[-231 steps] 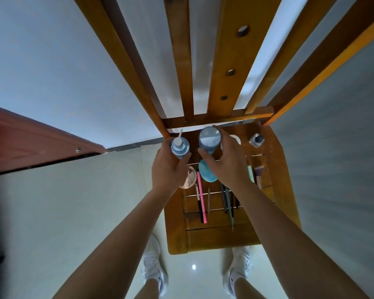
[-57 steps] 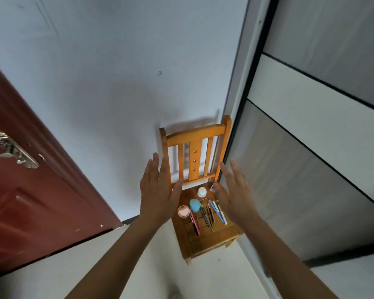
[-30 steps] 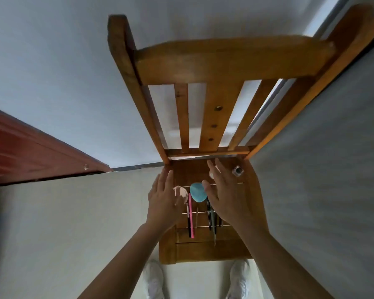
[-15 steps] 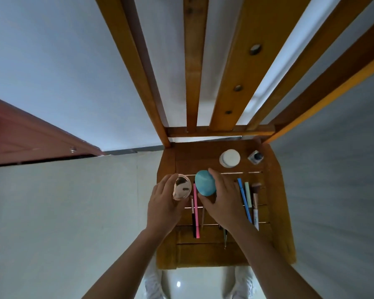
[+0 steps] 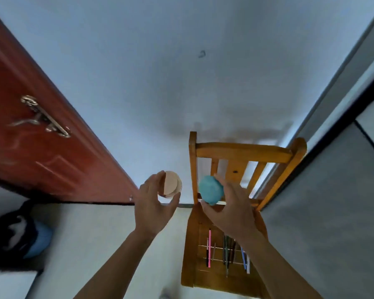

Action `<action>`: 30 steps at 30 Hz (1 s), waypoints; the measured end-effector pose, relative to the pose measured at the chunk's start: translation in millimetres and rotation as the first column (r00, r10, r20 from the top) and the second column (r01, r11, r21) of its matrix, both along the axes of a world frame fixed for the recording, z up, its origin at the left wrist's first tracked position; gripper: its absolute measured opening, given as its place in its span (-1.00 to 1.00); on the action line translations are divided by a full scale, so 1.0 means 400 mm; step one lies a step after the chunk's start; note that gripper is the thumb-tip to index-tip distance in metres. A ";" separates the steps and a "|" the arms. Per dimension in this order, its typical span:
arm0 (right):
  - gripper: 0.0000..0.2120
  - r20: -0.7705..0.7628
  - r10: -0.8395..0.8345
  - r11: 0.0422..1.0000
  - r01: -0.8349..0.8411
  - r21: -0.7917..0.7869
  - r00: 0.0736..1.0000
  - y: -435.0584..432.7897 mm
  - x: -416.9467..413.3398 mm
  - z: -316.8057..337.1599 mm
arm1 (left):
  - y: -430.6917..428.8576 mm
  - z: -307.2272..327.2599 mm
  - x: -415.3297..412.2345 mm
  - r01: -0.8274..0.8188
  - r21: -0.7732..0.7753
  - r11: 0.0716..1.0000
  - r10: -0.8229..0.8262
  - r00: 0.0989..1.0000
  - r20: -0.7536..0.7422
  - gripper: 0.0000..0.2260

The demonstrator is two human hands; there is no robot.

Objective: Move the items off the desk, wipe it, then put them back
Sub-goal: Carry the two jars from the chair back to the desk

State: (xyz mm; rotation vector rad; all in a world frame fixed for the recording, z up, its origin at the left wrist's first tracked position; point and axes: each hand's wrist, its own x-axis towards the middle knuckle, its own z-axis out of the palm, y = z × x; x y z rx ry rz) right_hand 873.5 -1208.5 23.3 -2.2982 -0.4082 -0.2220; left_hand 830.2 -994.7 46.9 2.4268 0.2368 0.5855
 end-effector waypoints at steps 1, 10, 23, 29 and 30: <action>-0.24 0.049 0.031 0.999 -0.033 0.026 0.998 0.013 0.000 0.055 | 0.011 0.062 -0.025 -0.037 0.028 0.999 0.036 0.999 0.037 -0.40; -0.28 0.304 0.433 0.856 -0.493 0.156 0.848 0.268 -0.153 0.413 | 0.125 0.405 -0.497 -0.540 0.117 0.834 0.506 0.832 0.228 -0.51; -0.31 0.385 0.792 0.426 -0.880 0.208 0.475 0.989 -0.970 0.515 | 0.474 0.521 -1.517 -0.937 0.148 0.316 0.891 0.347 0.293 -0.48; -0.28 0.303 0.904 0.261 -0.951 0.167 0.301 1.220 -1.299 0.495 | 0.616 0.520 -1.835 -0.978 0.131 0.165 0.936 0.197 0.293 -0.47; -0.28 0.299 0.912 0.246 -0.958 0.149 0.281 1.253 -1.335 0.492 | 0.642 0.511 -1.867 -0.981 0.128 0.147 0.942 0.178 0.286 -0.46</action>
